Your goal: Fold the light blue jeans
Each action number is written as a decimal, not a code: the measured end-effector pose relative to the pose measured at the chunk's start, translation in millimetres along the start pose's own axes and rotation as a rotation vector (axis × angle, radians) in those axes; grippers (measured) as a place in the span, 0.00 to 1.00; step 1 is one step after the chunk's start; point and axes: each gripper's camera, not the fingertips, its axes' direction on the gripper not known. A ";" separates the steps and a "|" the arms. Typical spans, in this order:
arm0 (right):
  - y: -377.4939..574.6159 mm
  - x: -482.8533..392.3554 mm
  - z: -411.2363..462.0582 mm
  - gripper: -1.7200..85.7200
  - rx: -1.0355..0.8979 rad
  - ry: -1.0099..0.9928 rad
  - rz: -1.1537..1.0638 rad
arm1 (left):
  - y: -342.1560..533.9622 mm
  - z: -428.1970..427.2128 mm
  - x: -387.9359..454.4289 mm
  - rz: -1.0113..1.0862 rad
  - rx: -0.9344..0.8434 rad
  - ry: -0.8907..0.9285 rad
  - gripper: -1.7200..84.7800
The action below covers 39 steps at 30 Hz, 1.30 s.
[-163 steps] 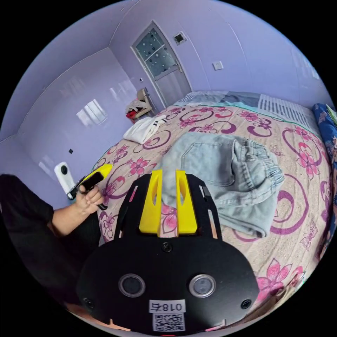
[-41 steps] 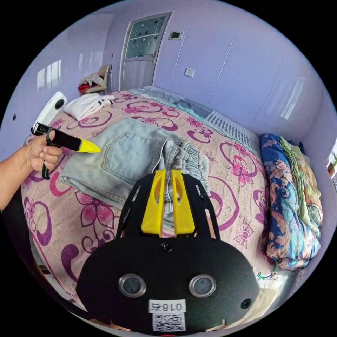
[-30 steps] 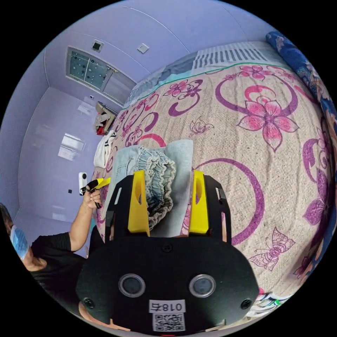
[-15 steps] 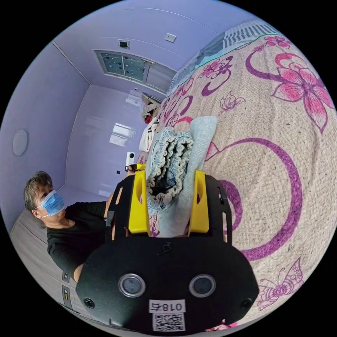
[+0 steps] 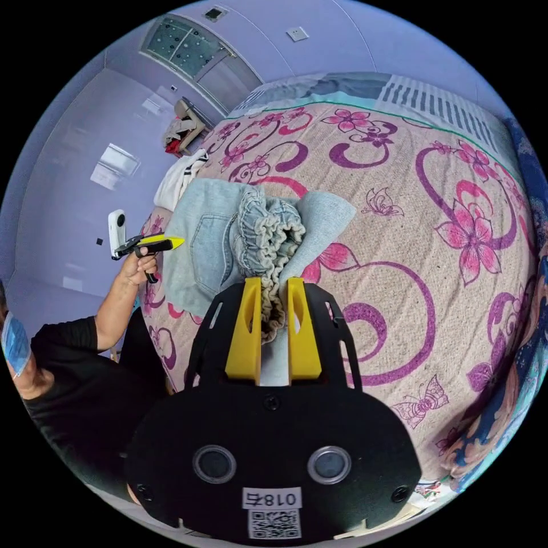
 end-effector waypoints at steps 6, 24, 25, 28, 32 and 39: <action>11.4 -85.8 -23.1 0.10 0.153 -0.009 -0.064 | 59.6 -121.7 -22.9 0.043 0.131 -0.051 0.05; -247.3 -363.1 246.9 0.11 0.183 -0.353 0.107 | 176.7 -533.4 -384.4 -0.587 0.221 -0.593 0.21; -245.6 -363.7 266.6 0.11 0.160 -0.262 0.142 | 197.8 -536.1 -386.4 -0.591 0.259 -0.605 0.21; -217.7 -353.6 275.2 0.12 0.265 -0.305 0.227 | 303.0 -549.1 -384.4 -0.576 0.392 -0.556 0.21; -150.4 -350.3 236.3 0.12 0.379 -0.371 0.115 | 426.8 -567.1 -314.9 -0.405 0.480 -0.409 0.17; 93.5 -358.9 141.3 0.06 0.520 -0.520 -0.168 | 536.2 -593.0 -123.6 -0.054 0.713 0.081 0.06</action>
